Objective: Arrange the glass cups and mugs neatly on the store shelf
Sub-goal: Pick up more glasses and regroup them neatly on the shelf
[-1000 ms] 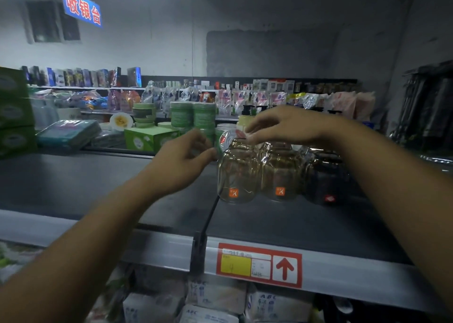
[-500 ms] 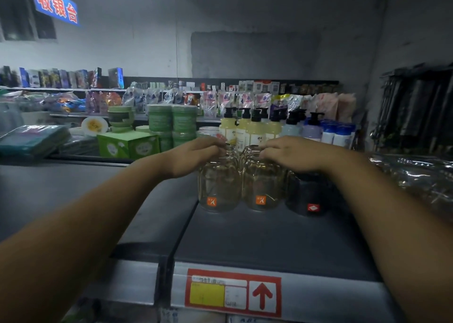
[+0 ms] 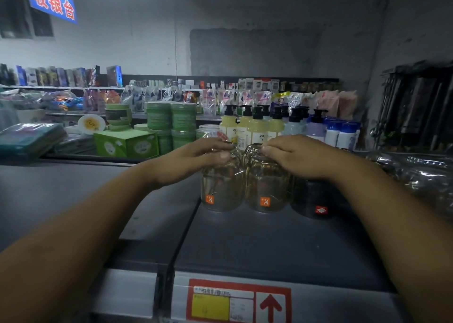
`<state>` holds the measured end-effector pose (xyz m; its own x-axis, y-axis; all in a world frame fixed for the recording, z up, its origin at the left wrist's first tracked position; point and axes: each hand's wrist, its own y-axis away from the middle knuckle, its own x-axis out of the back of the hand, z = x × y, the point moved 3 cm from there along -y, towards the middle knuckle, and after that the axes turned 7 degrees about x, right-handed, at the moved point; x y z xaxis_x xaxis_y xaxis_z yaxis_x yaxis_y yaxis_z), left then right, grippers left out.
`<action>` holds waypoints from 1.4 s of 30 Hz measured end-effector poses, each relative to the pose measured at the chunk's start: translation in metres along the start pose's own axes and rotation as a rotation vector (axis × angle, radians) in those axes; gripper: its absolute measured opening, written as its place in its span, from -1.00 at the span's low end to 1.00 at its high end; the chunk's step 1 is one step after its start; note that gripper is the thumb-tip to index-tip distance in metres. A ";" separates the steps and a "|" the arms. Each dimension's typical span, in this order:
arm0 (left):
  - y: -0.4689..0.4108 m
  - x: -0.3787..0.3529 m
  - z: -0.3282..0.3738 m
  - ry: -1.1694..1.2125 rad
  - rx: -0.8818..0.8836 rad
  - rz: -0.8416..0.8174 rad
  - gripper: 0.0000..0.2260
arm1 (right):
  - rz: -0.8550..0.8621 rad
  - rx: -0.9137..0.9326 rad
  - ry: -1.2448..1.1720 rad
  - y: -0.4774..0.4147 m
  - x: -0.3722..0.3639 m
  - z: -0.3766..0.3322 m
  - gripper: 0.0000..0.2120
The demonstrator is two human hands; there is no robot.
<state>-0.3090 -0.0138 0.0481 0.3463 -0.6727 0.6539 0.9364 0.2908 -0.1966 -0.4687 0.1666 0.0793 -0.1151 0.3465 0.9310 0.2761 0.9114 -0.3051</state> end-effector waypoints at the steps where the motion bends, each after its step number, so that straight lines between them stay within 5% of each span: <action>1: 0.004 0.002 0.000 -0.008 -0.015 -0.046 -0.44 | 0.001 0.002 0.002 0.001 0.000 0.000 -0.57; 16: 0.000 -0.002 -0.006 -0.142 -0.039 0.188 -0.38 | 0.004 0.012 0.019 -0.001 -0.002 -0.001 -0.58; 21: -0.005 -0.008 -0.005 -0.053 -0.033 0.196 -0.54 | 0.010 0.009 0.045 -0.001 -0.003 0.001 -0.58; 24: -0.011 -0.008 -0.007 -0.048 -0.002 0.253 -0.41 | 0.015 0.018 0.061 0.000 -0.003 0.000 -0.59; 31: -0.013 -0.015 -0.006 -0.072 0.013 0.356 -0.67 | 0.029 0.047 0.119 0.000 -0.003 -0.003 -0.61; 42: -0.007 -0.013 0.000 -0.063 0.013 0.358 -0.48 | 0.072 0.045 0.186 0.001 -0.005 -0.004 -0.60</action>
<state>-0.3207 -0.0067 0.0410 0.6477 -0.4836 0.5888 0.7552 0.5096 -0.4122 -0.4635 0.1653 0.0755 0.0827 0.3682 0.9261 0.2337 0.8962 -0.3772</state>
